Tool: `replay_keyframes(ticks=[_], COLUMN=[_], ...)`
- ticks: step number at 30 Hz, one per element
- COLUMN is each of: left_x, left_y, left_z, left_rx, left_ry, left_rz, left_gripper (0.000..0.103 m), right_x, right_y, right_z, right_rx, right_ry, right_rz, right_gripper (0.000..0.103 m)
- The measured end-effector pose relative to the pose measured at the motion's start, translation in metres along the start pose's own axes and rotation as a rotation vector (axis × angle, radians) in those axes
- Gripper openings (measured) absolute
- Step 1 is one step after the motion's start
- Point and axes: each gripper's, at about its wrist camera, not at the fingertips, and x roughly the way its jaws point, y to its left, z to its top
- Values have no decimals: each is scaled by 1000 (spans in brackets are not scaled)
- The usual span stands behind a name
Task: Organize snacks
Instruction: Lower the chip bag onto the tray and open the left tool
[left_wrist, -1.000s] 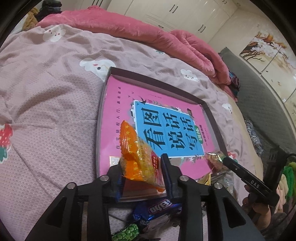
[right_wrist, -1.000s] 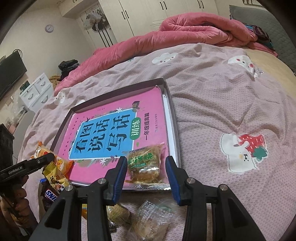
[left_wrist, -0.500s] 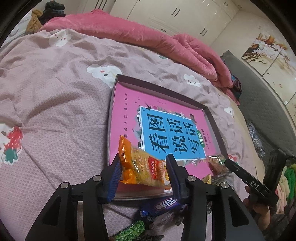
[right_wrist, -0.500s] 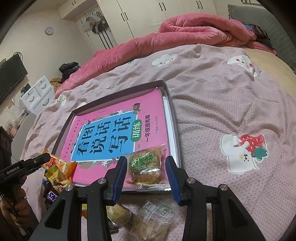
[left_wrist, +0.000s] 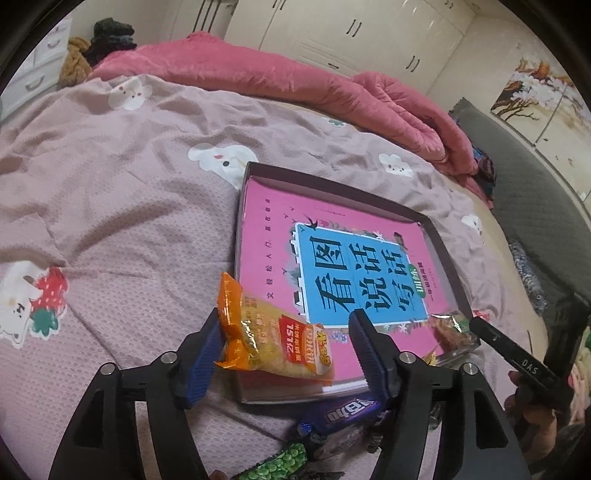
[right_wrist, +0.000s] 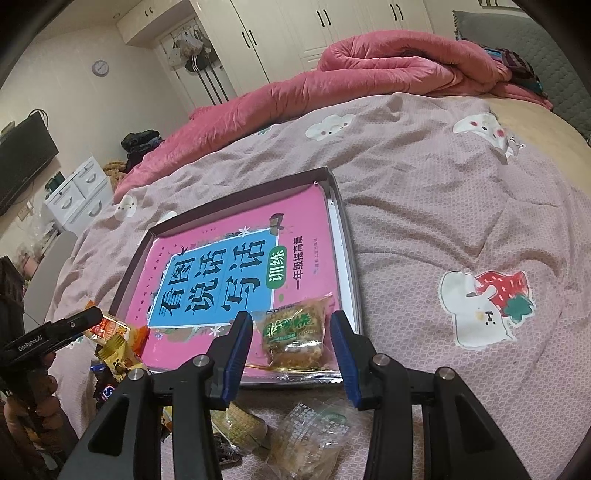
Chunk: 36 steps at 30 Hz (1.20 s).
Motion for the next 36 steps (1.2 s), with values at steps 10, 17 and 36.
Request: replay_keyframes(ticks=[10, 17, 36], left_x=[7, 11, 15], left_y=[-10, -31, -80], left_z=[-6, -15, -35], left_rx=[68, 208, 558], left_ry=[32, 15, -66], left_rz=[43, 124, 334], left_gripper=[75, 77, 79], right_x=[1, 2, 0], right_y=[0, 0, 0], right_z=[-2, -2, -4], right_rx=[3, 5, 6], right_ry=[7, 8, 7], right_rz=[5, 6, 8], right_gripper=[44, 44, 45])
